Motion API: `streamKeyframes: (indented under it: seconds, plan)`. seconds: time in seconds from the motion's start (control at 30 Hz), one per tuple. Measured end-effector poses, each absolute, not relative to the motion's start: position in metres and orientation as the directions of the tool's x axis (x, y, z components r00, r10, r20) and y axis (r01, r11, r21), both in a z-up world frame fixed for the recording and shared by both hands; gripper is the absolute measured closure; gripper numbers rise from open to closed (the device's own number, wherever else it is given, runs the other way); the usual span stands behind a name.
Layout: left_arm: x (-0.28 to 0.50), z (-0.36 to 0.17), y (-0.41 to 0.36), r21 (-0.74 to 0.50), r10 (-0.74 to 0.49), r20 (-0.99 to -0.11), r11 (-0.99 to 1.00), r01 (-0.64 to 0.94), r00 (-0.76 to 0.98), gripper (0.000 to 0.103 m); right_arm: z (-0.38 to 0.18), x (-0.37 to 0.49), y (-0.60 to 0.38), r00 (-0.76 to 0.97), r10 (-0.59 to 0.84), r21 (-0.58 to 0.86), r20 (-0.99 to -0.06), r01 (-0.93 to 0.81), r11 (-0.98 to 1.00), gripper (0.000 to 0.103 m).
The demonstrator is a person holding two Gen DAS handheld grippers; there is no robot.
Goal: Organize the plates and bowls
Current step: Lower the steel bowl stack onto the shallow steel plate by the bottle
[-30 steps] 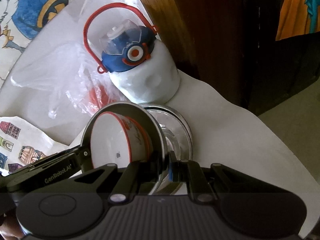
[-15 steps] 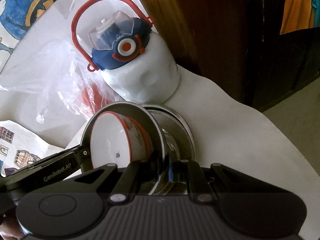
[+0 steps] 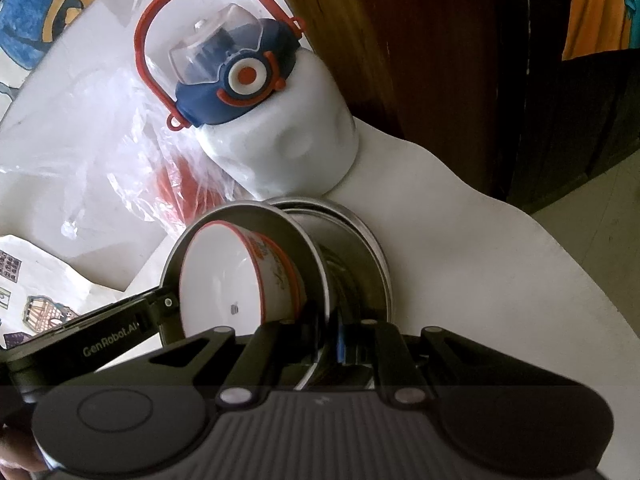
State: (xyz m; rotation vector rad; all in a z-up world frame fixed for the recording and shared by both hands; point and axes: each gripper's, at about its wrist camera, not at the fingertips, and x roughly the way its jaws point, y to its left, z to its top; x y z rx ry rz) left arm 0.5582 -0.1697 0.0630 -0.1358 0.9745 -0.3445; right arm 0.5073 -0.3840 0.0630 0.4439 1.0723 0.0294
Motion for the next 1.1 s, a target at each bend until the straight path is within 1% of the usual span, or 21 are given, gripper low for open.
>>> streamKeyframes:
  seconds: [1.1]
  plan:
    - [0.5615,0.0617,-0.1702,-0.270,-0.338,-0.783,0.941,0.204,0.522,0.094,0.0584,0.5116,-0.3847,0.516,0.218,0.360,-0.828,0.192,0.913,0.091]
